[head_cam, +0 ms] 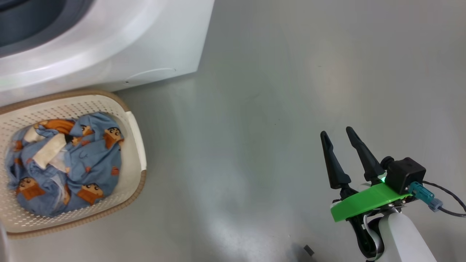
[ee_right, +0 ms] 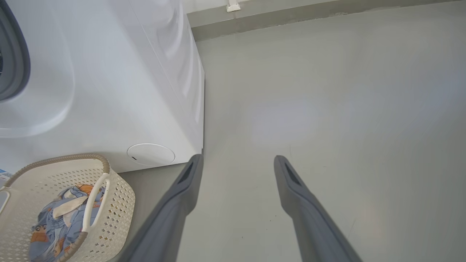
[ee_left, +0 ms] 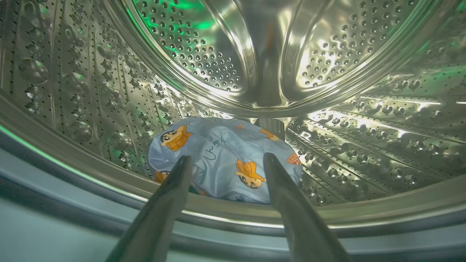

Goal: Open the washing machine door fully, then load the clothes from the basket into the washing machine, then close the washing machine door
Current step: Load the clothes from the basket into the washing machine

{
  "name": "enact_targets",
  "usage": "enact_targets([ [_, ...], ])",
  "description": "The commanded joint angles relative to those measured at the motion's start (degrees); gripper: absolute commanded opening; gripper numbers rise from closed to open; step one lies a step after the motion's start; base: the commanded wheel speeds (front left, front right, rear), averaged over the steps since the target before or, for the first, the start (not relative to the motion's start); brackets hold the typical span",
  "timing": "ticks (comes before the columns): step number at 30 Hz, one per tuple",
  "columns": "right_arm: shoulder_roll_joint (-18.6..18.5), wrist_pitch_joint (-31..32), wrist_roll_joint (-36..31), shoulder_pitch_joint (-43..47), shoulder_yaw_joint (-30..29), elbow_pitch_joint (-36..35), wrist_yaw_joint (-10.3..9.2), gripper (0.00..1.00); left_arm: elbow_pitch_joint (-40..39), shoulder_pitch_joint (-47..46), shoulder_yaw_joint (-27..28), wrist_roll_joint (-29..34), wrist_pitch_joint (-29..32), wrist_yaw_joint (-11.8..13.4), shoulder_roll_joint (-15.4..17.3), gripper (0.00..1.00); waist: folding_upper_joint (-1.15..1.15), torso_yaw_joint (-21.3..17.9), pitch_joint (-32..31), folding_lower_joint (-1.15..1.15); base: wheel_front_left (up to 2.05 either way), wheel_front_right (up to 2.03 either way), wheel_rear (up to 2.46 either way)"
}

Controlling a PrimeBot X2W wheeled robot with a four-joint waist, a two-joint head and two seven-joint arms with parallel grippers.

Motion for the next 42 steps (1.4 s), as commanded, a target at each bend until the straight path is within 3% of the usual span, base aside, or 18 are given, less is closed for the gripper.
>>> enact_targets([
  [1, -0.41, -0.43, -1.22, 2.29, 0.62, -1.19, 0.09, 1.0, -0.84, 1.75, 0.54, -0.57, -1.11, -0.59, 1.8, 1.0, 0.0, 1.12, -1.29, 0.0, 0.0, 0.0, 0.0],
  [17, -0.41, -0.43, -4.43, 6.25, -2.29, -1.87, 0.09, 1.0, -0.9, 13.99, 0.61, -4.27, -9.7, -4.99, -5.48, 1.0, 0.0, 6.39, -10.58, 0.0, 0.0, 0.0, 0.0],
  [24, -0.94, -0.43, -6.46, 9.41, -4.12, -2.44, 0.09, 1.0, -4.6, 25.24, 0.69, -5.92, -10.92, -7.25, -10.41, 1.0, 0.0, 10.26, -16.56, 0.0, 0.0, 0.0, 0.0],
  [31, -1.25, -0.43, -7.68, 12.67, -5.2, -2.95, 0.09, 1.0, -14.35, 40.42, 1.5, -7.05, -11.0, -8.91, -12.72, 1.0, 0.0, 12.9, -22.53, 0.0, 0.0, 0.0, 0.0],
  [42, -1.28, -0.43, -9.25, 16.63, -3.99, -4.48, 0.09, 1.0, -34.0, 61.09, 0.69, -6.7, -11.01, -8.79, -13.39, 1.0, 0.0, 15.06, -27.74, 0.0, 0.0, 0.0, 0.0],
])
